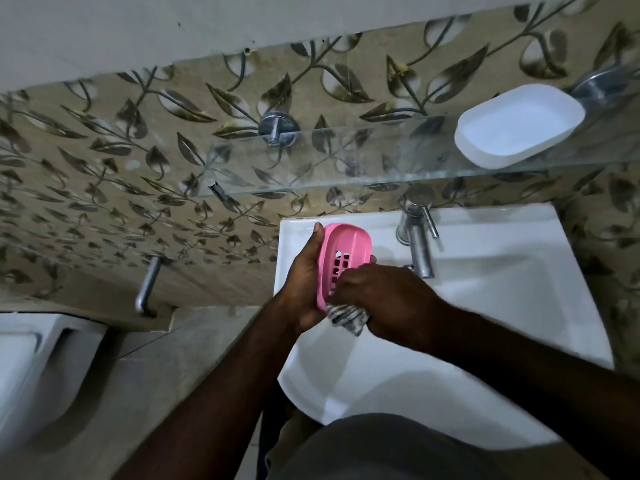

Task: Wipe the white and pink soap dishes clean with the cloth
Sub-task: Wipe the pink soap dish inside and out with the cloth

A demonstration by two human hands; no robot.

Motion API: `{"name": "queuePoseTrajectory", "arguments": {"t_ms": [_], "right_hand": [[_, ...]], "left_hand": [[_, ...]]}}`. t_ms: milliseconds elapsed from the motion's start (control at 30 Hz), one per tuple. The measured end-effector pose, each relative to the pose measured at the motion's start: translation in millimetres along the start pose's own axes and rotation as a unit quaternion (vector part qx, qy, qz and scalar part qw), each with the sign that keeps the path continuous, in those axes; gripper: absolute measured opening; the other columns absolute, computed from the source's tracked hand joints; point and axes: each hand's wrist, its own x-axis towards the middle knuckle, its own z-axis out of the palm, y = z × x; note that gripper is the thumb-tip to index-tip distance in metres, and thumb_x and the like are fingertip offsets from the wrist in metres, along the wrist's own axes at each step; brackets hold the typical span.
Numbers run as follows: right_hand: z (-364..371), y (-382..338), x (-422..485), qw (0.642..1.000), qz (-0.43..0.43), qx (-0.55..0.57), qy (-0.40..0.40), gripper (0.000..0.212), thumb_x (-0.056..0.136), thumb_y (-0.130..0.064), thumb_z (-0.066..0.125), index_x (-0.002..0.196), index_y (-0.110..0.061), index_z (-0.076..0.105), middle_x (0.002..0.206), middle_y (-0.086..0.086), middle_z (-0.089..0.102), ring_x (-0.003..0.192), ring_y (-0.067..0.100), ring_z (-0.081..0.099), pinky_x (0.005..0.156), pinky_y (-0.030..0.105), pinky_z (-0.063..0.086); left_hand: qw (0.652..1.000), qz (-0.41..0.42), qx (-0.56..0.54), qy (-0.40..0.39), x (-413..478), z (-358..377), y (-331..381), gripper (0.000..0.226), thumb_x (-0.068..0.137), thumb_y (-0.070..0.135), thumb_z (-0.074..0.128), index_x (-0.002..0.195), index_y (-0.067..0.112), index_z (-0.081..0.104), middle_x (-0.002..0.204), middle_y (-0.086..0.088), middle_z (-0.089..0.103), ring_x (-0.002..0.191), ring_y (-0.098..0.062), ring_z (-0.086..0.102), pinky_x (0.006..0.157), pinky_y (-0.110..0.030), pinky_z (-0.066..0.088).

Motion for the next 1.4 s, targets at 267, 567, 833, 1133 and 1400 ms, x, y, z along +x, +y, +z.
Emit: {"name": "queuePoseTrajectory", "arguments": {"t_ms": [267, 567, 833, 1133, 1400], "right_hand": [[-1, 0, 14, 0.987, 0.058, 0.136, 0.069, 0.044, 0.062, -0.009, 0.054, 0.099, -0.026, 0.073, 0.096, -0.005, 0.068, 0.092, 0.020, 0.065, 0.074, 0.037, 0.053], [-26, 35, 21, 0.988, 0.069, -0.092, 0.103, 0.039, 0.070, -0.030, 0.043, 0.096, -0.026, 0.071, 0.091, 0.001, 0.067, 0.083, 0.030, 0.061, 0.060, 0.033, 0.049], [4, 10, 16, 0.986, 0.138, 0.080, 0.035, 0.014, 0.068, -0.010, 0.060, 0.073, -0.023, 0.057, 0.078, 0.005, 0.069, 0.076, 0.031, 0.064, 0.063, 0.033, 0.048], [-19, 6, 17, 0.807, 0.184, 0.550, 0.108, 0.016, 0.082, 0.002, 0.070, 0.097, -0.003, 0.071, 0.089, 0.011, 0.074, 0.080, 0.019, 0.069, 0.078, 0.036, 0.057], [-41, 25, 0, 0.684, 0.260, 0.598, 0.327, 0.026, 0.094, -0.022, 0.061, 0.109, -0.001, 0.065, 0.099, 0.016, 0.074, 0.089, 0.035, 0.072, 0.080, 0.052, 0.058]], "left_hand": [[0.999, 0.042, 0.024, 0.001, -1, 11, 18, 0.080, 0.085, 0.065, 0.045, 0.130, 0.000, 0.054, 0.109, -0.025, 0.065, 0.101, -0.033, 0.062, 0.094, -0.041, 0.048], [0.995, 0.041, 0.091, -0.001, 6, 7, 15, 0.065, 0.087, 0.065, 0.042, 0.119, 0.014, 0.063, 0.102, -0.013, 0.068, 0.089, -0.029, 0.063, 0.079, -0.042, 0.048], [0.996, 0.048, 0.057, 0.056, 10, -2, 8, 0.066, 0.090, 0.065, 0.042, 0.115, 0.009, 0.067, 0.113, -0.021, 0.066, 0.100, -0.030, 0.063, 0.096, -0.042, 0.047], [0.995, 0.079, -0.033, -0.050, 6, 6, 17, 0.082, 0.090, 0.066, 0.031, 0.112, -0.004, 0.067, 0.108, -0.025, 0.067, 0.096, -0.034, 0.067, 0.089, -0.042, 0.053], [0.977, 0.114, -0.088, -0.159, -1, -4, 14, 0.078, 0.086, 0.062, 0.034, 0.129, 0.002, 0.058, 0.126, -0.022, 0.062, 0.108, -0.037, 0.064, 0.088, -0.051, 0.053]]}}
